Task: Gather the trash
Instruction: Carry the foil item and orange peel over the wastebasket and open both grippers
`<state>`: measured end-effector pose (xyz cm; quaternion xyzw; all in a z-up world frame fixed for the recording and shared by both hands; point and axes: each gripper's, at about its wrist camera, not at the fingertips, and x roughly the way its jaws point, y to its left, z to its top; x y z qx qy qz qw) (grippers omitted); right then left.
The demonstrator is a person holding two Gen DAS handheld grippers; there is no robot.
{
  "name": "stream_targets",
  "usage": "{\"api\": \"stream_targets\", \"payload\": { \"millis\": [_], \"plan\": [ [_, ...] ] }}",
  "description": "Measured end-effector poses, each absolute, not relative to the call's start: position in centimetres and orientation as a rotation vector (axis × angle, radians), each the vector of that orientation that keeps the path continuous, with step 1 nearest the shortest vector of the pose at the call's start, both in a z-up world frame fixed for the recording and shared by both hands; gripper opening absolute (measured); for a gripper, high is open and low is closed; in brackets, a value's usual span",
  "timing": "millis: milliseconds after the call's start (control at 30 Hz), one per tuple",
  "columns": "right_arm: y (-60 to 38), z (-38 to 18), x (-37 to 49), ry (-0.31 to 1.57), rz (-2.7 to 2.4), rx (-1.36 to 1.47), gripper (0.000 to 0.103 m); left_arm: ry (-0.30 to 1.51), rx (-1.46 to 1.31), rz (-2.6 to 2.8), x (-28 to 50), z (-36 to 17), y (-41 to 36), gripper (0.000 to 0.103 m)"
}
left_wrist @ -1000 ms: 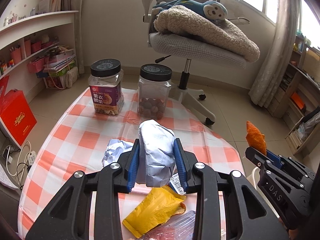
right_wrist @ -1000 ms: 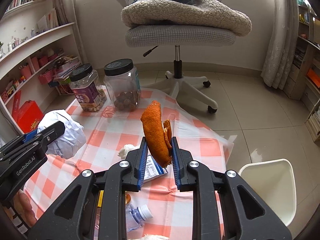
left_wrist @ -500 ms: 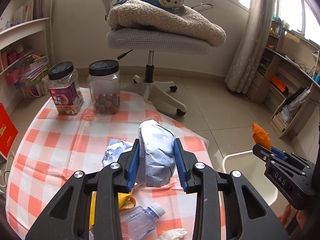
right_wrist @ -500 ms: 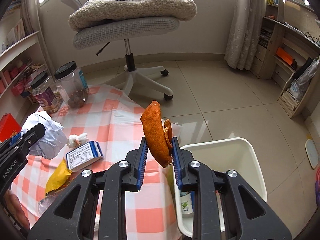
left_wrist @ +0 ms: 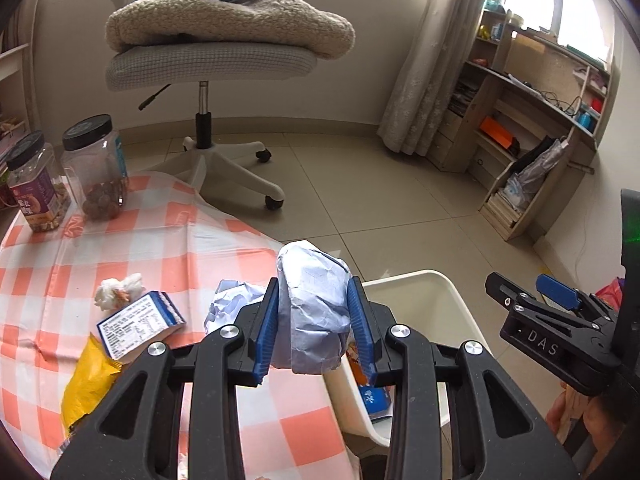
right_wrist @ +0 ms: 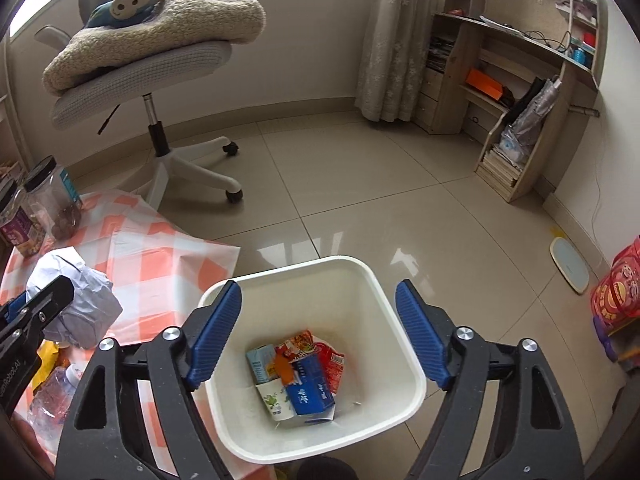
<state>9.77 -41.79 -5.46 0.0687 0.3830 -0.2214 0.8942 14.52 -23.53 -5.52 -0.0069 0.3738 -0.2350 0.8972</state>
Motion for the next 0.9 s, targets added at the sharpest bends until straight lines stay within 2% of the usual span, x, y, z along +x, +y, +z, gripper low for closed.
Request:
{"api": "stream_targets", "payload": {
  "millis": [133, 400, 467, 533, 600, 767, 900],
  "plan": [
    [-43.9, -5.3, 8.4, 0.774, -0.510, 0.176, 0.086, 0.775, 0.022, -0.526, 13.8, -6.0, -26.2, 0.035],
    [-47.0, -4.5, 6.4, 0.732, -0.574, 0.253, 0.088, 0.826, 0.057, -0.612, 13.5, -7.6, -30.5, 0.036],
    [-47.7, -4.2, 5.7, 0.711, -0.593, 0.274, 0.091, 0.825, 0.078, -0.630, 13.3, -7.9, -31.2, 0.043],
    [-48.0, -4.0, 5.3, 0.696, -0.604, 0.288, 0.092, 0.825, 0.087, -0.641, 13.0, -8.0, -31.4, 0.058],
    [-48.2, -3.9, 5.0, 0.683, -0.616, 0.292, 0.093, 0.822, 0.085, -0.635, 12.8, -8.0, -31.2, 0.061],
    [-47.2, -3.3, 4.5, 0.637, -0.632, 0.274, 0.096, 0.773, 0.064, -0.594, 12.5, -6.6, -29.9, 0.062],
    [-45.3, -2.6, 4.5, 0.588, -0.627, 0.204, 0.096, 0.686, 0.064, -0.521, 11.5, -4.9, -28.6, 0.071]
  ]
}}
